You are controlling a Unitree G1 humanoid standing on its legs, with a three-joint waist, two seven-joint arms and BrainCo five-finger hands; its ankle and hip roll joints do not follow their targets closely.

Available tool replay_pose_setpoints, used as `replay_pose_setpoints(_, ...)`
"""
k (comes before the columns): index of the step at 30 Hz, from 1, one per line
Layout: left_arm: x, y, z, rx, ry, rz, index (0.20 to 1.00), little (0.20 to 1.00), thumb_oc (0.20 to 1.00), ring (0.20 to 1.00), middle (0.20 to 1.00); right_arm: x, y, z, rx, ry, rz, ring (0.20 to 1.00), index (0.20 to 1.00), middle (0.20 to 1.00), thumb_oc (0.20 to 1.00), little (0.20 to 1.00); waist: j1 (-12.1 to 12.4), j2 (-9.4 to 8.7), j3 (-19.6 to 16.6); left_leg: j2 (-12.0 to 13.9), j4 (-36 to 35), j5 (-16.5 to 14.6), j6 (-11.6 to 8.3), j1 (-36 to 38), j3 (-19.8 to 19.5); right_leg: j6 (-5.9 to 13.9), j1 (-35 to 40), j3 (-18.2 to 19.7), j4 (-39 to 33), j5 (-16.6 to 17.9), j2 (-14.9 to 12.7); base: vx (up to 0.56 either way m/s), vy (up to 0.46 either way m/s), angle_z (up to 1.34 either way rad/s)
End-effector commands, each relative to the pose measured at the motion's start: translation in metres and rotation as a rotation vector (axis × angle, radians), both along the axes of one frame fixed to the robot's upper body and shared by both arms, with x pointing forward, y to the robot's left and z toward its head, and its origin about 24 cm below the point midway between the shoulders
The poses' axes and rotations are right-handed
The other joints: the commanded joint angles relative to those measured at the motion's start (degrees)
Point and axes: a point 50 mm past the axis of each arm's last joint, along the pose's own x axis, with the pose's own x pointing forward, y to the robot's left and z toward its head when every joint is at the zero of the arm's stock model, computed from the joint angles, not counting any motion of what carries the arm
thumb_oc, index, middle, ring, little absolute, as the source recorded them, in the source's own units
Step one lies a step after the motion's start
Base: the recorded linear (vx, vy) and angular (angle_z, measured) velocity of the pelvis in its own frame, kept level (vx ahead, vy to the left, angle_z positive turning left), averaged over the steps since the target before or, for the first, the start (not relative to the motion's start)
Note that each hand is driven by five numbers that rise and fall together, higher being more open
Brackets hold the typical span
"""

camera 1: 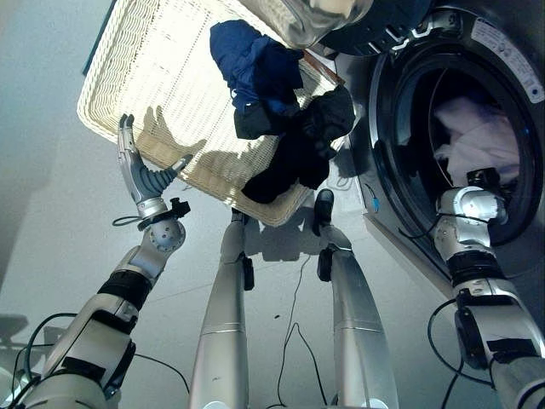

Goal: Put the clothes into the washing machine.

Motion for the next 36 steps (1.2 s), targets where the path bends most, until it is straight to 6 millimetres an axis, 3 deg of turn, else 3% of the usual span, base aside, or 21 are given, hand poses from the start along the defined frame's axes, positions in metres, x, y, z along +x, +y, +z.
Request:
replay_pose_setpoints(1, 0.003, -0.011, 0.006, -0.002, -0.063, -0.024, 1.0, 1.0, 1.0, 1.0, 1.0, -0.055, -0.062, -0.025, -0.07, 0.094, -0.224, 1.0, 1.0, 1.0, 1.0, 1.0, -1.0, 2.11, -1.4, -1.1, 7.9, -9.3, -2.18, -3.3, 0.4, 3.55, 0.7, -2.1, -9.5, 7.0, 3.9, 0.0, 0.0, 0.0)
replay_pose_setpoints(2, 0.003, -0.011, 0.006, -0.002, -0.063, -0.024, 1.0, 1.0, 1.0, 1.0, 1.0, -0.055, -0.062, -0.025, -0.07, 0.094, -0.224, 1.0, 1.0, 1.0, 1.0, 1.0, -1.0, 2.11, -1.4, -1.1, 7.9, -9.3, -2.18, -3.3, 0.4, 3.55, 0.7, -2.1, -9.5, 7.0, 3.9, -0.01, 0.016, 0.04)
replay_pose_setpoints(3, 0.007, -0.025, 0.011, 0.074, -0.075, -0.06, 1.0, 1.0, 1.0, 1.0, 1.0, -0.04, -0.059, -0.042, -0.114, 0.326, -0.138, 1.0, 1.0, 1.0, 1.0, 1.0, -0.4, 2.73, -1.4, -1.2, 7.8, -9.0, -2.02, -3.2, 0.7, 3.46, 0.8, -2.5, -9.4, 7.0, 3.7, -0.01, 0.017, 0.05)
replay_pose_setpoints(6, 0.008, -0.027, 0.013, 0.1, -0.076, -0.066, 1.0, 1.0, 1.0, 1.0, 1.0, -0.038, -0.062, -0.046, -0.122, 0.38, -0.117, 1.0, 1.0, 1.0, 1.0, 1.0, -0.3, 2.92, -1.4, -1.3, 7.9, -8.9, -1.94, -3.1, 0.8, 3.39, 0.8, -2.6, -9.3, 7.0, 3.6, 0.0, 0.011, 0.06)
replay_pose_setpoints(7, 0.011, -0.033, 0.018, 0.149, -0.082, -0.078, 1.0, 1.0, 1.0, 1.0, 1.0, -0.035, -0.065, -0.049, -0.168, 0.486, -0.126, 1.0, 1.0, 1.0, 1.0, 1.0, 0.0, 3.33, -1.4, -1.3, 7.9, -8.7, -1.89, -3.3, 0.8, 3.38, 0.7, -2.8, -9.1, 7.1, 3.5, 0.0, 0.014, 0.08)
replay_pose_setpoints(10, 0.017, -0.04, 0.035, 0.238, -0.103, -0.081, 1.0, 1.0, 1.0, 1.0, 1.0, -0.025, -0.068, -0.043, -0.324, 0.749, -0.201, 1.0, 1.0, 1.0, 1.0, 1.0, 0.1, 3.97, -1.4, -1.5, 8.2, -8.4, -1.72, -3.6, 1.0, 3.45, 0.3, -2.9, -8.9, 7.4, 3.3, 0.0, 0.0, 0.0)
replay_pose_setpoints(12, 0.019, -0.042, 0.043, 0.255, -0.115, -0.085, 1.0, 1.0, 1.0, 1.0, 1.0, -0.022, -0.069, -0.04, -0.364, 0.835, -0.23, 1.0, 1.0, 1.0, 1.0, 1.0, 0.2, 4.2, -1.4, -1.3, 8.3, -8.4, -1.67, -3.7, 1.1, 3.57, 0.0, -3.0, -8.6, 7.2, 3.2, 0.0, 0.0, 0.0)
replay_pose_setpoints(20, 0.026, -0.044, 0.066, 0.28, -0.135, -0.087, 1.0, 1.0, 1.0, 1.0, 1.0, -0.011, -0.074, -0.019, -0.466, 1.016, -0.359, 1.0, 1.0, 1.0, 1.0, 1.0, 0.5, 4.78, -1.4, -1.2, 8.1, -8.3, -1.79, -4.1, 1.3, 3.85, -0.7, -3.5, -8.3, 7.2, 3.0, 0.01, -0.007, 0.0)
replay_pose_setpoints(21, 0.028, -0.045, 0.062, 0.294, -0.111, -0.099, 1.0, 1.0, 1.0, 1.0, 1.0, -0.013, -0.089, -0.007, -0.464, 1.06, -0.374, 1.0, 1.0, 1.0, 1.0, 1.0, 1.1, 4.64, -1.4, -1.4, 8.9, -10.5, -2.11, -2.0, 0.6, 4.54, 1.4, -3.1, -7.4, 5.2, 3.2, 0.05, -0.089, -0.02)
replay_pose_setpoints(22, 0.03, -0.046, 0.067, 0.305, -0.11, -0.105, 1.0, 1.0, 1.0, 1.0, 1.0, -0.011, -0.097, 0.011, -0.455, 1.066, -0.38, 1.0, 1.0, 1.0, 1.0, 1.0, 1.5, 4.45, -1.4, -1.3, 9.2, -10.7, -2.19, -2.0, 0.4, 4.75, 1.5, -3.4, -7.5, 5.3, 3.1, 0.03, -0.164, -0.01)
replay_pose_setpoints(24, 0.036, -0.046, 0.102, 0.348, -0.127, -0.116, 1.0, 1.0, 1.0, 1.0, 1.0, -0.004, -0.111, 0.099, -0.422, 1.062, -0.402, 1.0, 1.0, 1.0, 1.0, 1.0, 2.8, 3.47, -1.4, -1.0, 10.1, -8.9, -2.23, -5.1, -0.1, 4.54, -0.5, -5.6, -7.8, 7.8, 2.3, -0.06, -0.185, 0.0)
replay_pose_setpoints(26, 0.037, -0.045, 0.11, 0.358, -0.125, -0.116, 1.0, 1.0, 1.0, 1.0, 1.0, -0.002, -0.109, 0.12, -0.426, 1.065, -0.41, 1.0, 1.0, 1.0, 1.0, 1.0, 3.0, 3.17, -1.4, -0.8, 10.5, -8.8, -2.24, -5.5, -0.5, 4.48, -0.6, -6.1, -7.6, 8.0, 2.1, -0.03, -0.103, 0.07)
replay_pose_setpoints(28, 0.036, -0.043, 0.12, 0.395, -0.12, -0.103, 1.0, 1.0, 1.0, 1.0, 1.0, -0.001, -0.101, 0.155, -0.519, 1.066, -0.463, 1.0, 1.0, 1.0, 1.0, 1.0, 3.3, 2.25, -1.4, -0.5, 10.3, -8.6, -2.02, -5.8, -1.5, 4.29, -0.6, -6.5, -7.4, 8.5, 2.3, -0.01, -0.067, 0.1)
replay_pose_setpoints(32, 0.037, -0.042, 0.129, 0.451, -0.123, -0.075, 1.0, 1.0, 1.0, 1.0, 1.0, 0.002, -0.089, 0.174, -0.625, 1.018, -0.506, 1.0, 1.0, 1.0, 1.0, 1.0, 3.0, 2.04, -1.4, -0.5, 9.6, -8.8, -1.89, -5.8, -1.7, 4.21, -0.9, -6.2, -7.7, 8.5, 2.6, -0.01, 0.003, 0.05)
replay_pose_setpoints(36, 0.037, -0.043, 0.138, 0.5, -0.14, -0.054, 1.0, 1.0, 1.0, 1.0, 1.0, 0.008, -0.075, 0.18, -0.747, 0.969, -0.528, 1.0, 1.0, 1.0, 1.0, 1.0, 2.6, 2.47, -1.4, -0.8, 9.2, -9.1, -1.85, -5.9, -1.6, 4.17, -1.6, -5.7, -7.7, 8.0, 2.7, -0.01, 0.024, 0.0)
